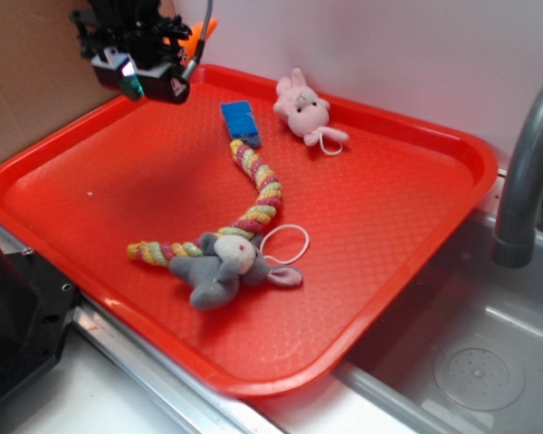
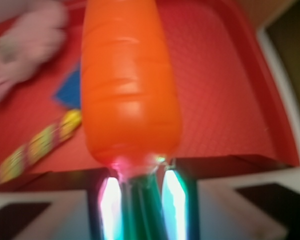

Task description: Grab the carrot.

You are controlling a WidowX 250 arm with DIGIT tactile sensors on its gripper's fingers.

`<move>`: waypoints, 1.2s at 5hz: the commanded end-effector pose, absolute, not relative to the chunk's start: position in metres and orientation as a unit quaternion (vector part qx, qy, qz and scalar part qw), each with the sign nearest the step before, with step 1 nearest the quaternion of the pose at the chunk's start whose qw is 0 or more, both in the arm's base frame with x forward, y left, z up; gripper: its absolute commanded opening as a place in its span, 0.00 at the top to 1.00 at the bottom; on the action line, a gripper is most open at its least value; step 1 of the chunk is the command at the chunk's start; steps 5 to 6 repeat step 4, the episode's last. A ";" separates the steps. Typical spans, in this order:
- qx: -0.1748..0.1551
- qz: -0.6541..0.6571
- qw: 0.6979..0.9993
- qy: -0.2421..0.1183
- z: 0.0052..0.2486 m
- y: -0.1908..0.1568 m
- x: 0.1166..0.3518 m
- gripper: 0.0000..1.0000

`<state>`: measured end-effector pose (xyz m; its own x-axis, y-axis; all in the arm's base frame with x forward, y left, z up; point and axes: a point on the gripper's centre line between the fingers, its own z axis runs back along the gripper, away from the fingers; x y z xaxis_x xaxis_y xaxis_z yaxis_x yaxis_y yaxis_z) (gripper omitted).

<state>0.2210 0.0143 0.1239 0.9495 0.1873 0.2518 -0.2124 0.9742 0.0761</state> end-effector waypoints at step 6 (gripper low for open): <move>-0.015 0.129 0.988 -0.079 0.172 -0.014 0.209 1.00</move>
